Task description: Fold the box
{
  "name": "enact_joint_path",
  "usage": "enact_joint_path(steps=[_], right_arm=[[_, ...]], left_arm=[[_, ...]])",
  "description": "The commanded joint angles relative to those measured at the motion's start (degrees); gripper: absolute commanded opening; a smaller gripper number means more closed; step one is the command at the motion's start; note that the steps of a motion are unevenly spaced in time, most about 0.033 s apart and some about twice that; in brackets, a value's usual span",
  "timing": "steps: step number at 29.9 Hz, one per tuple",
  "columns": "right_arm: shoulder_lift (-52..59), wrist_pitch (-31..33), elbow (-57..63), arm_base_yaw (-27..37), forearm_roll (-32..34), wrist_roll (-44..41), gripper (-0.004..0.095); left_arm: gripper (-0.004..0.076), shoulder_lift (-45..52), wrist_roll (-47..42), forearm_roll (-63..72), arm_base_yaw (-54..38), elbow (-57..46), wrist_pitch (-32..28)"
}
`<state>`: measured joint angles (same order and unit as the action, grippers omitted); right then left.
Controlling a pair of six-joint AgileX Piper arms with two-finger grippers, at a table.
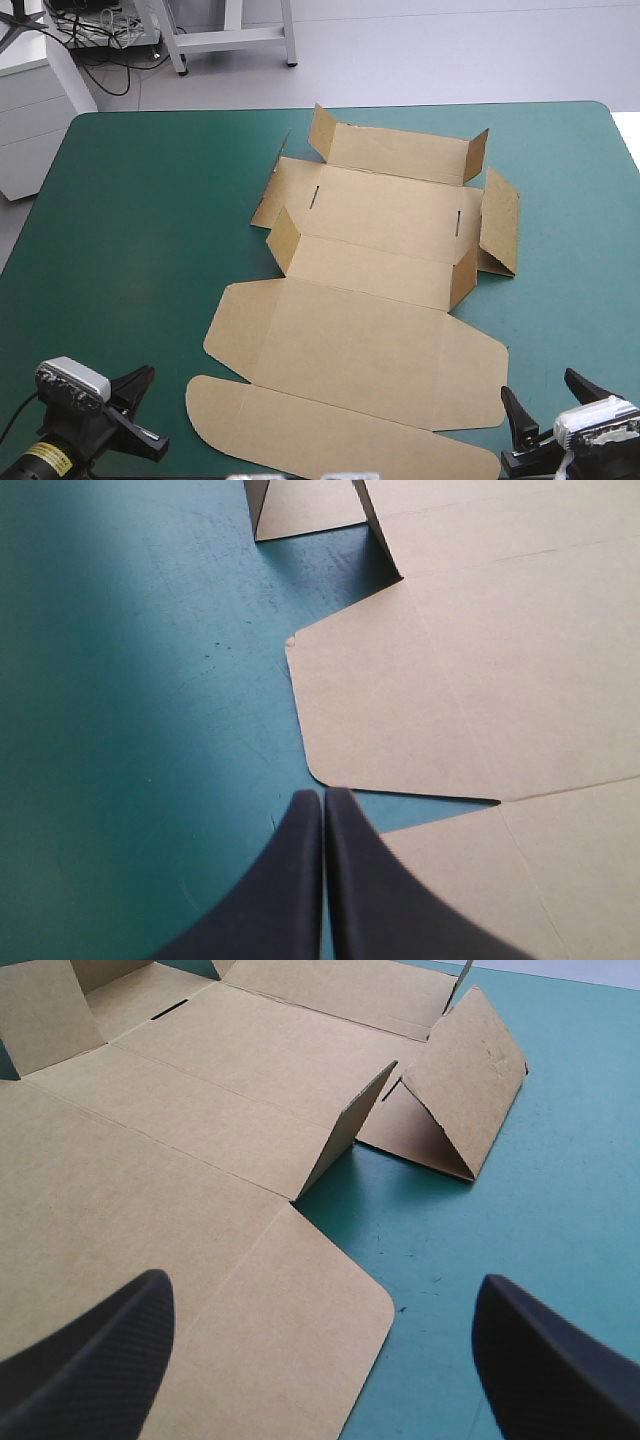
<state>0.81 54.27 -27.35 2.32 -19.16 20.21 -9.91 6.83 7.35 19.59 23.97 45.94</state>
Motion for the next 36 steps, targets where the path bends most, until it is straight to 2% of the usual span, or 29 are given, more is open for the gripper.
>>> enact_joint_path(steps=[1, 7, 11, 17, 26, 36], right_arm=[[0.02, -4.09, -1.62, 0.19, -1.16, -0.5, 0.0774], [-4.79, -3.63, -3.09, 0.19, -1.16, -2.92, 0.0696], [-12.28, -3.53, -6.41, 0.19, -1.16, -3.07, 0.0691], [-26.3, -2.54, -14.26, 0.19, -1.26, -3.07, 0.0683], [-48.79, 4.03, -27.2, 0.19, -5.69, -2.91, 0.0578], [-67.48, 7.44, -36.53, -0.02, -6.89, -2.41, 0.0558]], left_arm=[[-0.001, -0.77, -0.23, 0.68, 0.29, 1.92, -3.92], [-0.001, -0.77, -0.21, 0.68, 0.29, 1.92, -3.92], [-0.001, -0.77, -0.21, 0.68, 0.29, 1.92, -3.92], [-0.001, -0.77, -0.21, 0.68, 0.29, 1.92, -3.92], [-0.001, -0.77, -0.21, 0.68, 0.29, 1.92, -3.92], [-0.001, -0.77, -0.21, 0.68, 0.29, 1.92, -3.92]])
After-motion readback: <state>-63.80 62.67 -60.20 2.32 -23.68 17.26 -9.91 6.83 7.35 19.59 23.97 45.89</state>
